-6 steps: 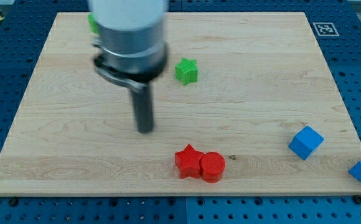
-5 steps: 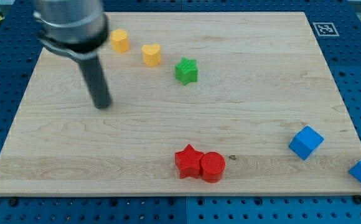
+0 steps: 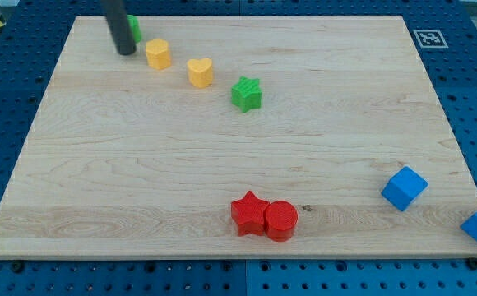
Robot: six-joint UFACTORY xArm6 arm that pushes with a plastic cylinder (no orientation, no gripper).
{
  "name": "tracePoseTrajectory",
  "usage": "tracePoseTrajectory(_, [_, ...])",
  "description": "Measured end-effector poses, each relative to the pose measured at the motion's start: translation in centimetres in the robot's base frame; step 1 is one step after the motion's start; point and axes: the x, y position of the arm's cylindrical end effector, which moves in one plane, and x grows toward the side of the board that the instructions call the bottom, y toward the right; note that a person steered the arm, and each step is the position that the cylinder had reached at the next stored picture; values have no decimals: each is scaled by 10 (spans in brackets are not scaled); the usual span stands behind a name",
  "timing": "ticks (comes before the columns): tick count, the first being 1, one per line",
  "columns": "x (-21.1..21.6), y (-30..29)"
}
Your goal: Move yellow blocks to the left of the green star
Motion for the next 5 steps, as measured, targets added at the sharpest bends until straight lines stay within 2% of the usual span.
tracePoseTrajectory(2, [6,83])
tracePoseTrajectory(5, [93,91])
